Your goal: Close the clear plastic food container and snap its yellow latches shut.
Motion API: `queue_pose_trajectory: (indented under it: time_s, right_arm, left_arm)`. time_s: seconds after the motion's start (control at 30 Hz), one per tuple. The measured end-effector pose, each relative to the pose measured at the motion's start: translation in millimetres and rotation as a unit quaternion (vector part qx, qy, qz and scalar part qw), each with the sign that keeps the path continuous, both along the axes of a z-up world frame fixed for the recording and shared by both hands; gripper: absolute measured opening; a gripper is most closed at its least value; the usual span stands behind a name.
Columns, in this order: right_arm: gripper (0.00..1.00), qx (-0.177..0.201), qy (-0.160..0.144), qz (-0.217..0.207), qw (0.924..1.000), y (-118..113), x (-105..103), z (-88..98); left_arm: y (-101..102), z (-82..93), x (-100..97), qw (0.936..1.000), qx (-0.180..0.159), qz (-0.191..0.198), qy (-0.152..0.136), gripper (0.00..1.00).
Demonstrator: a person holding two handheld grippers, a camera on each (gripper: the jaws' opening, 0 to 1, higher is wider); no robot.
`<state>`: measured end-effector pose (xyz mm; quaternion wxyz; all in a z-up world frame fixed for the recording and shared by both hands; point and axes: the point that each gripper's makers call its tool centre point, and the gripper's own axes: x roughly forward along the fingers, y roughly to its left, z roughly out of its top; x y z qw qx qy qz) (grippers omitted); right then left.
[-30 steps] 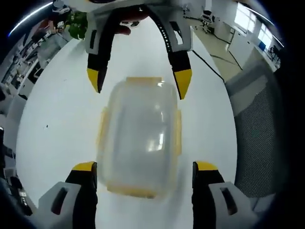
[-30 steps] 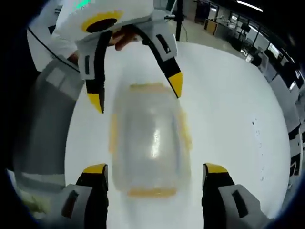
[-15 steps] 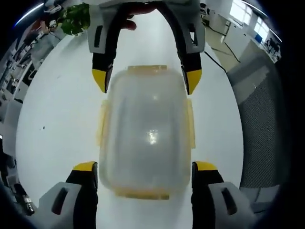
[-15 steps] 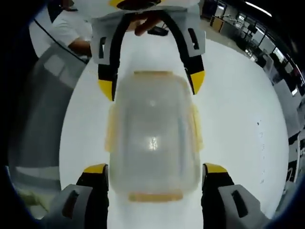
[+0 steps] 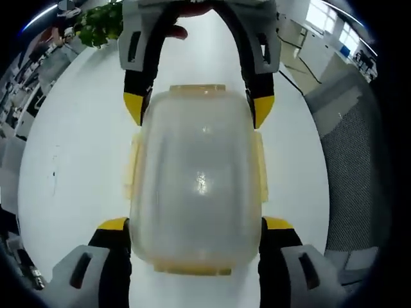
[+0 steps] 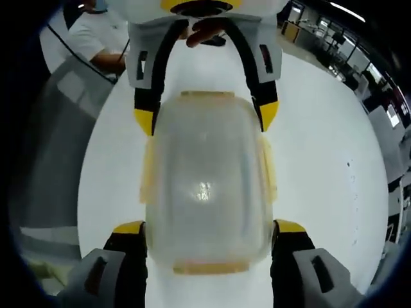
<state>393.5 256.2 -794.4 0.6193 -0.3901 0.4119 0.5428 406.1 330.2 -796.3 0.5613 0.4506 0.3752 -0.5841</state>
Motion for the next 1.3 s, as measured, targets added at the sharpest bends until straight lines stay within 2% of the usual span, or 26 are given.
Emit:
queue_pose_trajectory:
  time_s: [0.1, 0.47, 0.6, 1.3]
  right_arm:
    - [0.8, 0.009, 0.0, -0.003, 1.0, 0, 0, 0.4]
    - [0.8, 0.031, -0.006, -0.004, 0.9995, 4, -2, 0.7]
    - [0.8, 0.029, -0.004, -0.003, 0.9996, 9, -5, 0.3]
    - [0.8, 0.028, -0.004, 0.001, 0.9996, 32, -7, 2.3]
  left_arm:
    - [0, 0.0, -0.5, 1.0, 0.007, 0.0, -0.004, 0.81]
    - [3, -1.1, -2.5, 1.0, -0.001, 0.005, -0.002, 0.81]
    - [8, -1.9, -5.8, 1.0, 0.007, 0.005, -0.004, 0.81]
    - [31, 1.1, -8.0, 0.9999, -0.005, 0.011, -0.002, 0.82]
